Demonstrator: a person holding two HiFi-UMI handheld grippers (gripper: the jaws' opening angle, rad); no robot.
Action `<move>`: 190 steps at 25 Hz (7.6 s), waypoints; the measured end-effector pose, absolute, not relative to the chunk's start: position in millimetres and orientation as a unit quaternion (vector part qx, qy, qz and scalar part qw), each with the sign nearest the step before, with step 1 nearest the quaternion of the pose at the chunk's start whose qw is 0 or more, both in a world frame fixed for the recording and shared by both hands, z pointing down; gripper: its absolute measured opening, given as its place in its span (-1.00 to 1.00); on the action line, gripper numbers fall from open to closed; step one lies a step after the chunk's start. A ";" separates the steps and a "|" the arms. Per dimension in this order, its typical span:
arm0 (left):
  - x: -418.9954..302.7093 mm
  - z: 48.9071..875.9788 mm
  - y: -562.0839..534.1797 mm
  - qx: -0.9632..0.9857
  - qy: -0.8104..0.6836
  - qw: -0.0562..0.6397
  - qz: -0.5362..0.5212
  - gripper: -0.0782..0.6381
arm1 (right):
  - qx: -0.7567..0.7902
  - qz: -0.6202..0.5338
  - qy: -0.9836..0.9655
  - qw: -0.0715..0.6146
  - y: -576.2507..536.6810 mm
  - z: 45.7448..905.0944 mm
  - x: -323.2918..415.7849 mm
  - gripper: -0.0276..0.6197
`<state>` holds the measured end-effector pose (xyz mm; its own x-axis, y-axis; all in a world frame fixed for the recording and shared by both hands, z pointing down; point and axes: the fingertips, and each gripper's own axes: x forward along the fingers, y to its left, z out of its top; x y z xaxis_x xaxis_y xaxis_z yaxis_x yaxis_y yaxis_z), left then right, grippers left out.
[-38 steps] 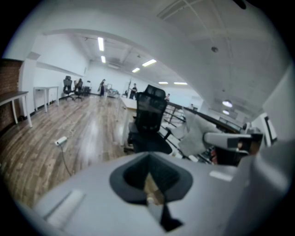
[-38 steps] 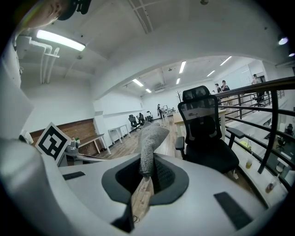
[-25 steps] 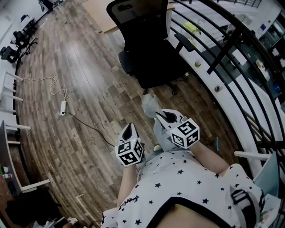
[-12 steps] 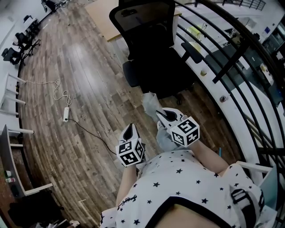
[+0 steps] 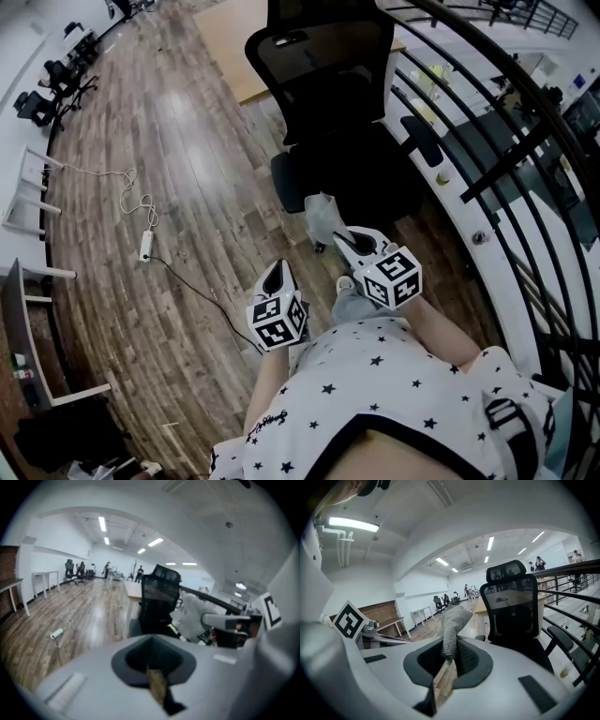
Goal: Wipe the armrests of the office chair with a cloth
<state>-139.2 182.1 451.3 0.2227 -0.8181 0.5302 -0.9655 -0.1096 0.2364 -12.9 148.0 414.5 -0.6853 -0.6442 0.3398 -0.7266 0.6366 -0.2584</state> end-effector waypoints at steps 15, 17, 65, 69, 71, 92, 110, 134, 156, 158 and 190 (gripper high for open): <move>-141.5 456.2 81.5 0.706 -0.641 0.278 0.118 -0.76 | 0.344 0.181 -0.914 0.116 37.3 417.9 -12.9 -0.82; -142.1 458.2 72.6 0.702 -0.645 0.279 0.115 -0.76 | 0.339 0.180 -0.916 0.118 26.9 420.3 -13.4 -0.82; -223.3 545.8 -65.6 0.674 -0.625 0.357 0.167 -0.76 | 0.334 0.135 -0.879 0.311 -208.2 582.6 -93.0 -0.82; -224.9 557.2 -70.3 0.670 -0.623 0.366 0.173 -0.76 | 0.327 0.112 -0.872 0.348 -221.6 604.9 -96.8 -0.82; -227.3 561.8 -70.8 0.667 -0.622 0.370 0.177 -0.76 | 0.320 0.098 -0.867 0.370 -225.2 618.8 -99.5 -0.82; -230.0 586.5 -70.2 0.659 -0.612 0.394 0.189 -0.76 | 0.251 0.079 -0.859 0.439 -209.9 689.2 -132.5 -0.82; -227.1 585.1 -58.7 0.656 -0.616 0.393 0.189 -0.76 | 0.205 0.102 -0.849 0.477 -186.7 708.9 -140.4 -0.82; -216.6 576.2 -24.5 0.654 -0.624 0.389 0.178 -0.76 | 0.164 0.096 -0.850 0.491 -121.1 707.9 -133.0 -0.82; -202.8 566.6 9.6 0.651 -0.633 0.383 0.170 -0.76 | 0.131 0.096 -0.852 0.497 -53.4 705.7 -126.4 -0.82; -200.8 566.2 12.9 0.652 -0.633 0.382 0.170 -0.76 | 0.129 0.096 -0.853 0.496 -47.6 705.8 -125.7 -0.82; -183.3 548.8 42.3 0.658 -0.638 0.363 0.167 -0.76 | 0.109 0.087 -0.856 0.497 9.1 696.0 -112.2 -0.82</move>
